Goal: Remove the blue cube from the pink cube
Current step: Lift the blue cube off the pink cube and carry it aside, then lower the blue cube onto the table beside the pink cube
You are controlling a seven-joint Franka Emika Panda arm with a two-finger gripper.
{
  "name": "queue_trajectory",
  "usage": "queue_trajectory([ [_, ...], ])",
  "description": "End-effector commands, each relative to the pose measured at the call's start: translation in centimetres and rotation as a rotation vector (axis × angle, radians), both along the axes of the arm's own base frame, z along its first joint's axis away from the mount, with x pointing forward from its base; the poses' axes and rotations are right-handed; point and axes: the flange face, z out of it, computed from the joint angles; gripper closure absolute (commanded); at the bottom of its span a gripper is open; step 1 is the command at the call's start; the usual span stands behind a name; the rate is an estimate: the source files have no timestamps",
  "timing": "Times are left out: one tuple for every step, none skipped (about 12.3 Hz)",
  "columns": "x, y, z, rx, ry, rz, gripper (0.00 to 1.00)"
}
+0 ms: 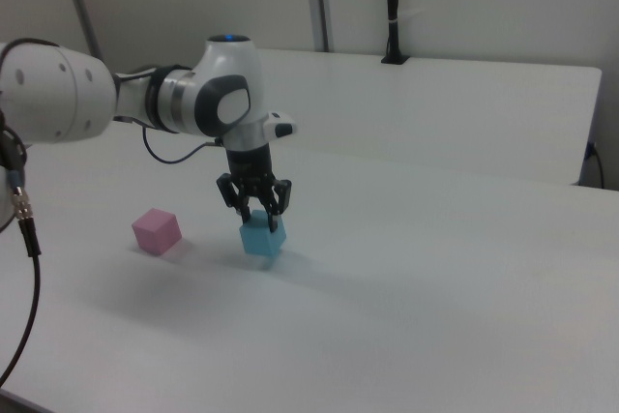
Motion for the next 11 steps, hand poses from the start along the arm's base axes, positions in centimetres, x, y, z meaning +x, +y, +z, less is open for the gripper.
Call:
queue_trajectory([
  [0.8, 0.6, -0.8, 0.025, -0.005, 0.008, 0.57],
  [0.8, 0.6, -1.3, 0.032, 0.001, 0.001, 0.5],
  [0.8, 0.6, -1.3, 0.033, 0.001, -0.001, 0.22],
  [0.8, 0.6, -1.3, 0.032, 0.001, -0.002, 0.04],
  [0.8, 0.7, -1.4, 0.032, 0.002, -0.002, 0.0],
  [0.8, 0.7, -1.3, 0.031, 0.001, -0.001, 0.0],
  [0.8, 0.7, -0.9, 0.032, -0.004, -0.002, 0.0],
  [0.7, 0.7, -0.2, 0.031, -0.011, -0.002, 0.0],
  [0.5, 0.7, 1.1, 0.032, -0.024, -0.004, 0.0],
  [0.1, 1.0, 3.4, 0.036, -0.051, -0.01, 0.0],
  [-0.4, 1.1, 5.2, 0.041, -0.059, -0.041, 0.0],
])
